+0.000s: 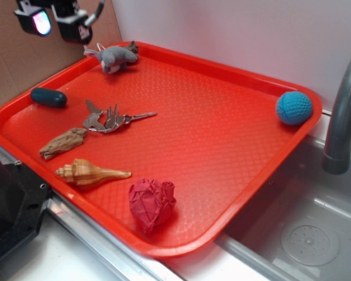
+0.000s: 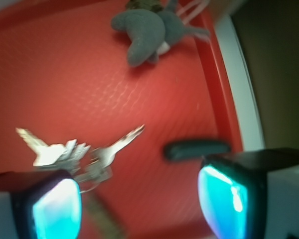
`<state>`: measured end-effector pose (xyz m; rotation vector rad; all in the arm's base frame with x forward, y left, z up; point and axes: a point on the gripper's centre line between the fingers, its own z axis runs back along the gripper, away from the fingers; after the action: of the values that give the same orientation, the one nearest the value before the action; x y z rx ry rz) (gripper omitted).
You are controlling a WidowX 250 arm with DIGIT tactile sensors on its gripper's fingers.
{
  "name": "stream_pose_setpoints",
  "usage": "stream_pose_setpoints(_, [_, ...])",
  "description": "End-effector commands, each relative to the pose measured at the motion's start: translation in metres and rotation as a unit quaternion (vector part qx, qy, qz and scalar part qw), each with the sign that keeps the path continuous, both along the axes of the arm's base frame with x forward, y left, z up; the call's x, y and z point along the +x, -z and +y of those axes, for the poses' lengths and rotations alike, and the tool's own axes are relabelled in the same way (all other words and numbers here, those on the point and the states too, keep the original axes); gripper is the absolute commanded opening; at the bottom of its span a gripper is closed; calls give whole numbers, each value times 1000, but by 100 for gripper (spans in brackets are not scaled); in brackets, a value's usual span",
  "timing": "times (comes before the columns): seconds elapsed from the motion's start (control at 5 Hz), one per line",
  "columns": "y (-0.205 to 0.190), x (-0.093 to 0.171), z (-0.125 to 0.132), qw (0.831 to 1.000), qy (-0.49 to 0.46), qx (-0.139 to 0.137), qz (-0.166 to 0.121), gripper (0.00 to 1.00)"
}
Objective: Grab the plastic pickle.
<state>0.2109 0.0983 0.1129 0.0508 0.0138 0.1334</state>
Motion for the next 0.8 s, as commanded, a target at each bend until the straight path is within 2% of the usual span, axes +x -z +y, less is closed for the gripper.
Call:
stream_pose_setpoints(0.0, [15, -5, 45, 968, 235, -82, -31, 100])
stream_pose_setpoints(0.2, [22, -16, 44, 930, 356, -73, -46, 100])
stream_pose_setpoints(0.4, [39, -15, 44, 881, 471, -28, -38, 100])
stream_pose_setpoints(0.6, [57, -40, 49, 863, 504, 2, -48, 100])
